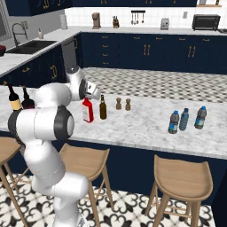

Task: Move the plastic bottles in the middle to the plastics group, and the glass bottles in the middle to the glass group.

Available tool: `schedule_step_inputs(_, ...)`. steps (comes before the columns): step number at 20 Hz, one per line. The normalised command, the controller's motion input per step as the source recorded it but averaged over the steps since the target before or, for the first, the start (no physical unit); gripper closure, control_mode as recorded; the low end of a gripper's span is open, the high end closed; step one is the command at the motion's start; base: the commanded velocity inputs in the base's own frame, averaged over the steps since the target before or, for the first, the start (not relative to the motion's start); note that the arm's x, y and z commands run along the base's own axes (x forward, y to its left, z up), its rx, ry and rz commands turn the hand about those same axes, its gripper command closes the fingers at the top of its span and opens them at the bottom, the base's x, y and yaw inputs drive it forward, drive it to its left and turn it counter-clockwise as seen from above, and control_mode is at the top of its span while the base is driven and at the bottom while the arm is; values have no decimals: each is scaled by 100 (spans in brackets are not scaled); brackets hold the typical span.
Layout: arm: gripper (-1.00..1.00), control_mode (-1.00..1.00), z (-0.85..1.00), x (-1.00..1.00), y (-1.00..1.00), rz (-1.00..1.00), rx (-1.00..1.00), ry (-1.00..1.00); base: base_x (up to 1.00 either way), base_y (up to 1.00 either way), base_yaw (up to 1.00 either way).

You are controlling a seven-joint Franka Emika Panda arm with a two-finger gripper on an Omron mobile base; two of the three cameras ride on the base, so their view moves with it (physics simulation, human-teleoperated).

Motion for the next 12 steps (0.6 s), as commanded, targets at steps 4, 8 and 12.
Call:
schedule_step_inputs(4,100,-100,29,-65,67,7,0,-4,0,0,0)
schedule_step_inputs(8,100,-100,47,-35,85,2,0,6,0,0,0)
schedule_step_inputs(12,100,-100,48,-23,92,2,0,14,0,0,0)
